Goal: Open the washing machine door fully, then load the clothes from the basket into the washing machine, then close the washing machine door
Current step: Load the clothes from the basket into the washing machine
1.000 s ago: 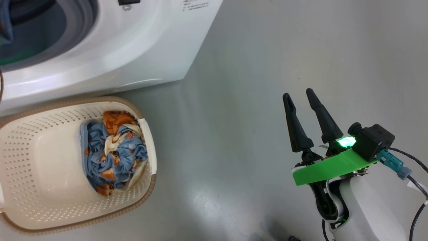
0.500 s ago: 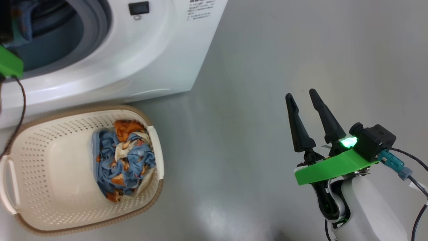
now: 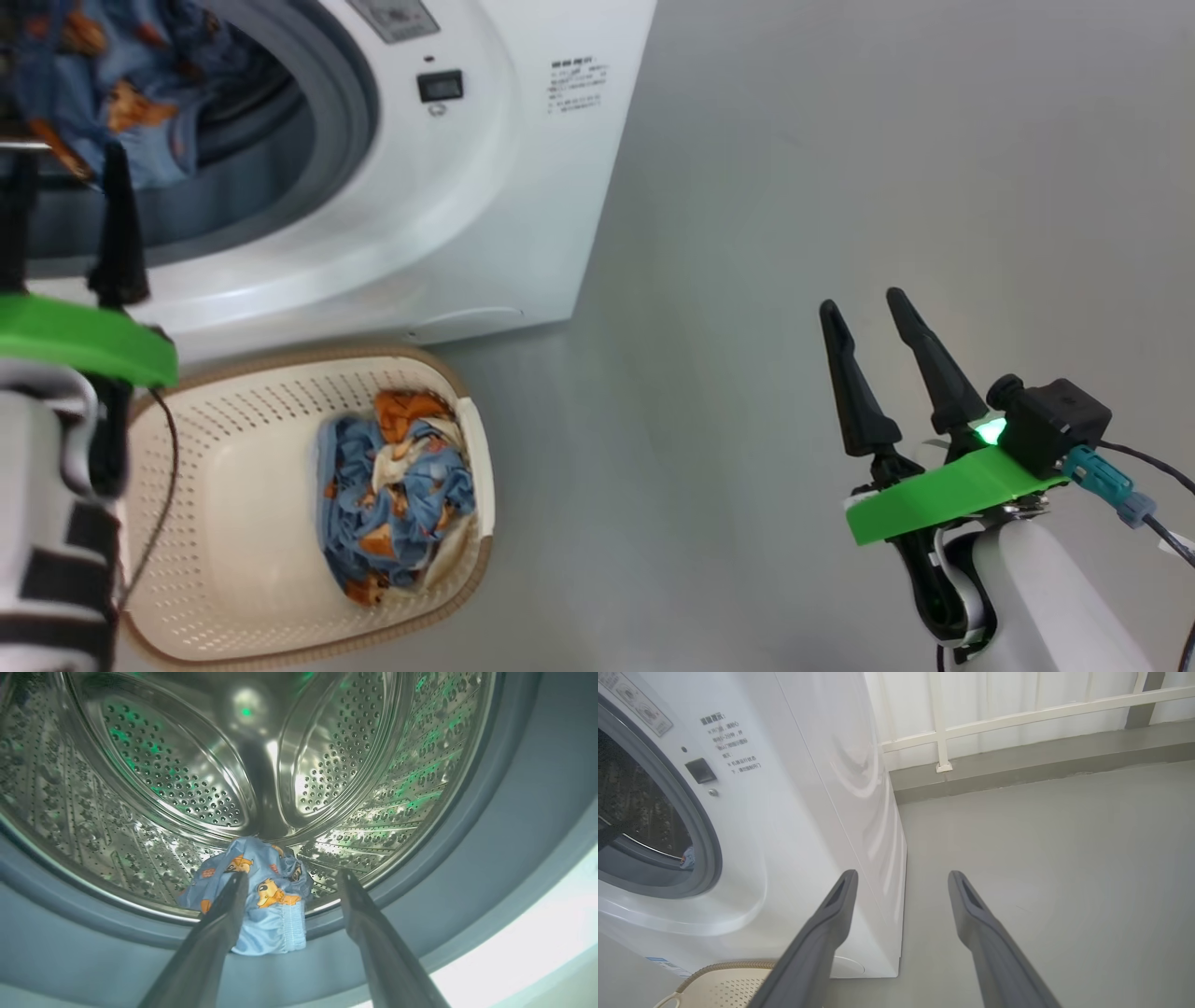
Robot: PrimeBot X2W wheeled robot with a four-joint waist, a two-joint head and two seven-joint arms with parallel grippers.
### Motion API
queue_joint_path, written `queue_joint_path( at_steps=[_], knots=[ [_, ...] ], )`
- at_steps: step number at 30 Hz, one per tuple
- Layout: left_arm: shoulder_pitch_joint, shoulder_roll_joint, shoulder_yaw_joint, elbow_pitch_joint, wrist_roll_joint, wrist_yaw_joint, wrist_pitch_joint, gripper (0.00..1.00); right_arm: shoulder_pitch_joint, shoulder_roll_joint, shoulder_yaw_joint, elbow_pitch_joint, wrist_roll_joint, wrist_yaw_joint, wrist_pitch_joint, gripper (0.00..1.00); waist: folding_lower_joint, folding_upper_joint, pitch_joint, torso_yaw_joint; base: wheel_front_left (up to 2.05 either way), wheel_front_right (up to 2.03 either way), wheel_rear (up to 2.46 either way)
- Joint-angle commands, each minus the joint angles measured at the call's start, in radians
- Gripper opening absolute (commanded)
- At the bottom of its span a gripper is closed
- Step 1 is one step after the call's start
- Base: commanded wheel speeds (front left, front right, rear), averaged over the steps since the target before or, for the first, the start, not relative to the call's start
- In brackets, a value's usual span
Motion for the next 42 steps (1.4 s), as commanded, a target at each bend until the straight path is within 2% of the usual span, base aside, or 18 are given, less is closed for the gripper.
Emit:
queue_joint_path(
  at_steps=[1, 12, 20, 28, 42],
  knots=[
    [0.039, 0.028, 0.043, -0.051, 0.034, 0.001, -0.005, 1.00, 0.024, -0.015, 0.017, -0.018, -0.014, 0.006, -0.008, 1.00, 0.0002, 0.0000, -0.052, 0.029, 0.00, 0.00, 0.00],
    [0.280, -0.074, 0.145, -0.183, 0.117, 0.001, -0.005, 1.00, 0.083, -0.066, 0.009, -0.002, -0.008, 0.006, -0.008, 1.00, 0.0002, 0.0000, -0.160, 0.072, 0.00, 0.00, 0.00],
    [0.421, -0.118, 0.183, -0.248, 0.140, 0.001, -0.005, 1.00, 0.137, -0.082, 0.003, 0.007, -0.002, 0.006, -0.008, 1.00, 0.0002, 0.0000, -0.240, 0.090, 0.00, 0.00, 0.00],
    [0.559, -0.134, 0.207, -0.300, 0.149, 0.001, -0.005, 1.00, 0.207, -0.095, -0.007, 0.006, 0.006, 0.006, -0.008, 1.00, 0.0002, 0.0000, -0.318, 0.105, 0.00, 0.00, 0.00],
    [0.719, -0.168, 0.256, -0.397, 0.170, 0.001, -0.005, 1.00, 0.273, -0.099, -0.032, -0.002, 0.010, 0.006, -0.008, 1.00, 0.0002, 0.0000, -0.370, 0.110, 0.00, 0.00, 0.00]
  ],
)
